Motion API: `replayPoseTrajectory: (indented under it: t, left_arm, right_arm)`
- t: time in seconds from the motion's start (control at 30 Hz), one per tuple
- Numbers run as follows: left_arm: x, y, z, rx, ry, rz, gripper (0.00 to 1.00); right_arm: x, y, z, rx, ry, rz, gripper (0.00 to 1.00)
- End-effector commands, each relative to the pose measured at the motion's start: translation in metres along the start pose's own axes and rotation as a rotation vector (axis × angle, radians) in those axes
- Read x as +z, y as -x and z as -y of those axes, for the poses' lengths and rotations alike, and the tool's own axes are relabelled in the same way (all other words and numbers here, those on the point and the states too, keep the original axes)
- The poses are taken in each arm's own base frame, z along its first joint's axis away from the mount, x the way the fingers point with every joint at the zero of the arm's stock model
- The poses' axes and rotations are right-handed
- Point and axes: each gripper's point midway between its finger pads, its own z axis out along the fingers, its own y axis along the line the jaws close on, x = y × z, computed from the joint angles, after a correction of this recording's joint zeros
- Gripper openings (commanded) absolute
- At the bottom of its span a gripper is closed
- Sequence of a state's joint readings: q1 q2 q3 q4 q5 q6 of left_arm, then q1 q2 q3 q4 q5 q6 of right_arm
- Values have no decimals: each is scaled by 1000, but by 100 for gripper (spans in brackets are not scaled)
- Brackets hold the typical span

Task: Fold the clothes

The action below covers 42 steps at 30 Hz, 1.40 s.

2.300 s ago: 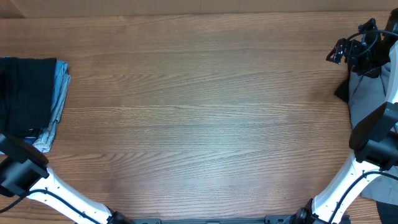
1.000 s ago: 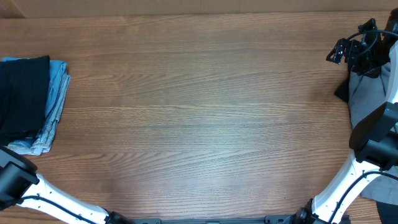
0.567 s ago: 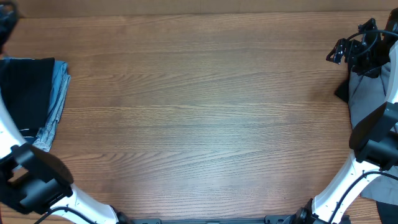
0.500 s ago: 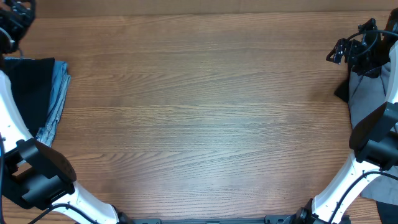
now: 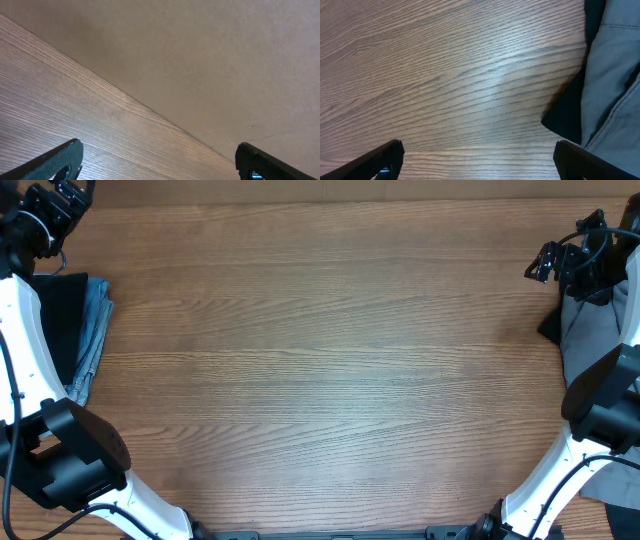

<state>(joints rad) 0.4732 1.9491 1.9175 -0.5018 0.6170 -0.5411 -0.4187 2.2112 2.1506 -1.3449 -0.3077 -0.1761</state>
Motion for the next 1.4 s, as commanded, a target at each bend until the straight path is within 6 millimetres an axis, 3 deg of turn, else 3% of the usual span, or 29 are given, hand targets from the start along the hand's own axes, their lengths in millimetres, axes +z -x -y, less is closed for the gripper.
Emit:
replayPoseTrajectory:
  t: [0.0, 0.2, 0.27, 0.3, 0.4, 0.47, 0.5, 0.57, 0.6, 0.63, 0.73, 0.8, 0.83, 0.9, 0.93, 1.03, 1.07, 1.13, 1.23, 1.37]
  left_arm:
    - [3, -2, -6, -6, 6, -7, 100]
    - [3, -2, -6, -6, 6, -7, 100]
    - [3, -2, -6, -6, 6, -7, 100]
    - [3, -2, -6, -6, 6, -7, 100]
    - [3, -2, -6, -6, 6, -7, 100]
    - [3, -2, -6, -6, 6, -7, 100]
    - [3, -2, -6, -6, 6, -7, 100]
    - [3, -2, -6, -6, 6, -7, 100]
    - [3, -2, -6, -6, 6, -7, 100]
    - [3, -2, -6, -6, 6, -7, 100]
    - [3, -2, -6, -6, 6, -7, 100]
    - [3, -2, -6, -6, 6, -7, 100]
    - [3, -2, -6, -6, 6, -7, 100]
    - [3, -2, -6, -6, 6, -7, 100]
    - [3, -2, -6, -6, 6, -7, 100]
    - [3, -2, -6, -6, 6, -7, 100]
    - [3, -2, -6, -6, 6, -7, 100]
    - [3, -2, -6, -6, 6, -7, 100]
    - [3, -2, -6, -6, 6, -7, 100]
    - [3, -2, -6, -6, 6, -7, 100]
  right_arm:
    - [-9, 3, -3, -1, 4, 24, 100]
    - [-10, 3, -3, -1, 4, 27, 100]
    - [-18, 5, -13, -22, 5, 46, 100]
    - [-25, 5, -23, -42, 8, 60, 100]
    - [-69, 6, -82, -166, 28, 157, 100]
    - [-118, -4, -132, -273, 54, 260, 100]
    - [-132, -9, -146, -303, 63, 290, 100]
    - [-188, -35, -197, -422, 109, 407, 100]
    - [-206, -48, -214, -465, 129, 446, 100]
    - [-240, -73, -241, -540, 170, 518, 100]
    - [-321, -149, -286, -710, 295, 690, 100]
    - [-370, -199, -289, -807, 344, 814, 100]
    - [-406, -231, -277, -829, 359, 923, 100]
    - [-439, -275, -260, -853, 410, 1023, 100]
    - [-455, -308, -243, -863, 431, 1081, 100]
    - [-465, -380, -198, -871, 452, 1197, 100]
    - [-460, -402, -182, -872, 457, 1232, 100]
    - [-437, -427, -163, -864, 444, 1242, 100]
    - [-398, -429, -156, -844, 407, 1191, 100]
    - [-349, -394, -169, -825, 376, 1113, 100]
